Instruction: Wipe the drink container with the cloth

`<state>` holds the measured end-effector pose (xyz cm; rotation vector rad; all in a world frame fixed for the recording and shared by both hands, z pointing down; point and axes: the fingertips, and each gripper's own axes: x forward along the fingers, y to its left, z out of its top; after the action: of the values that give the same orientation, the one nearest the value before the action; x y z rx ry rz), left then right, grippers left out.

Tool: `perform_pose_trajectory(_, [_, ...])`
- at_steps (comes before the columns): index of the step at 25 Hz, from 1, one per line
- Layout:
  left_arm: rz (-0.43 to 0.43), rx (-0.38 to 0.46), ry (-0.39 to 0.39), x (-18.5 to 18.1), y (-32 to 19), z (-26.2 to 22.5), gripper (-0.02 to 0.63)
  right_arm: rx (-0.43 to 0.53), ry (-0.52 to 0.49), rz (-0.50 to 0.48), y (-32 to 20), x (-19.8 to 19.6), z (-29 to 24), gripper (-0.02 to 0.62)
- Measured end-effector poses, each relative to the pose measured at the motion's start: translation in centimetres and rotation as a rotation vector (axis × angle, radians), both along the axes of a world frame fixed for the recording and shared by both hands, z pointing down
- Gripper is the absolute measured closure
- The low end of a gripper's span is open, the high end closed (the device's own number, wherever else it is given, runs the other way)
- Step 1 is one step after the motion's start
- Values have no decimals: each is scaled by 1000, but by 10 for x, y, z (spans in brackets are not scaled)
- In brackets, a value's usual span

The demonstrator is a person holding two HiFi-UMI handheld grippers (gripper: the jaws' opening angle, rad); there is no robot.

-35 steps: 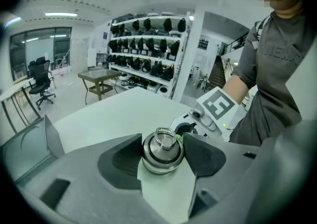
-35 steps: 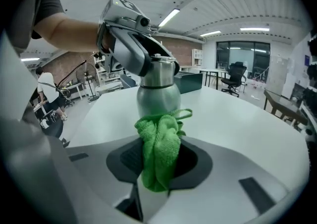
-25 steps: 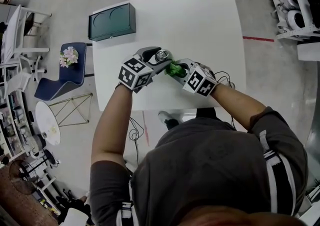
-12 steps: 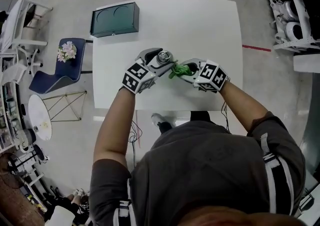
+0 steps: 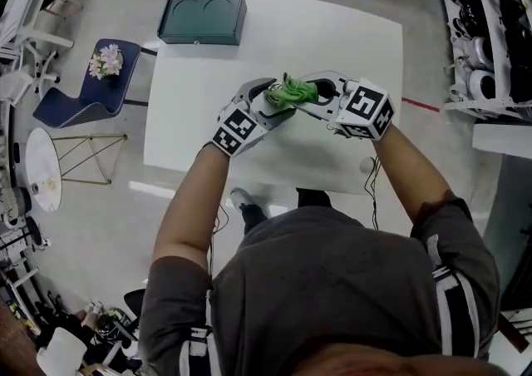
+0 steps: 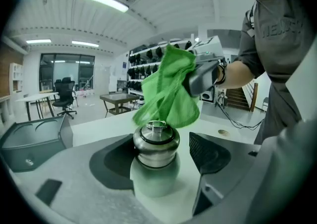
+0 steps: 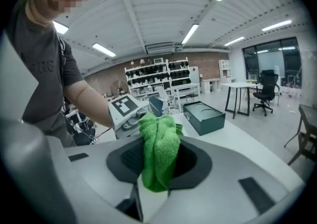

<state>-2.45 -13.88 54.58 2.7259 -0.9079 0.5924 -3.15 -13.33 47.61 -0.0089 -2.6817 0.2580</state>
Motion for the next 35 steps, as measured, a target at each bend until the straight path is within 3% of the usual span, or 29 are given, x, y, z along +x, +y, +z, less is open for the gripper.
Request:
perform_pose_trajectory(5, [-37, 30, -30, -7, -4, 1, 281, -43, 64, -25, -6, -14, 13, 499])
perform_pose_trajectory(8, [-16, 41, -87, -12, -3, -6, 281, -118, 9, -17, -5, -11, 9, 499])
perform_pose_trajectory(11, [111, 12, -235, -11, -3, -8, 281, -274, -134, 81, -22, -1, 0, 499])
perform_pose_trajectory(14, [264, -38, -395, -8, -4, 0, 295, -322, -205, 182, -40, 19, -7, 497])
perform_pose_trajectory(17, [368, -79, -417, -4, -3, 2, 351, -332, -202, 225, -40, 40, 2, 497])
perform_pose_trajectory(20, [412, -88, -417, -1, -5, 2, 353, -368, -180, 278, -35, 61, 21, 497])
perform_pose_trajectory(23, [323, -145, -319, -4, -15, -2, 354, -418, -186, 324, -27, 78, 34, 497])
perform_pose_trajectory(26, [112, -217, -98, -17, -40, -21, 354, -520, -223, 337, -7, 77, 38, 498])
perform_pose_trajectory(30, [-131, -210, 205, -33, -70, -71, 354, -681, -222, 328, 28, 36, 57, 497])
perform_pose_trajectory(32, [-181, -190, 312, -32, -76, -94, 354, -757, -268, 357, 28, 9, 60, 497])
perform_pose_trajectory(35, [-211, -176, 397, -26, -77, -111, 354, -796, -369, 398, 14, -23, 51, 497])
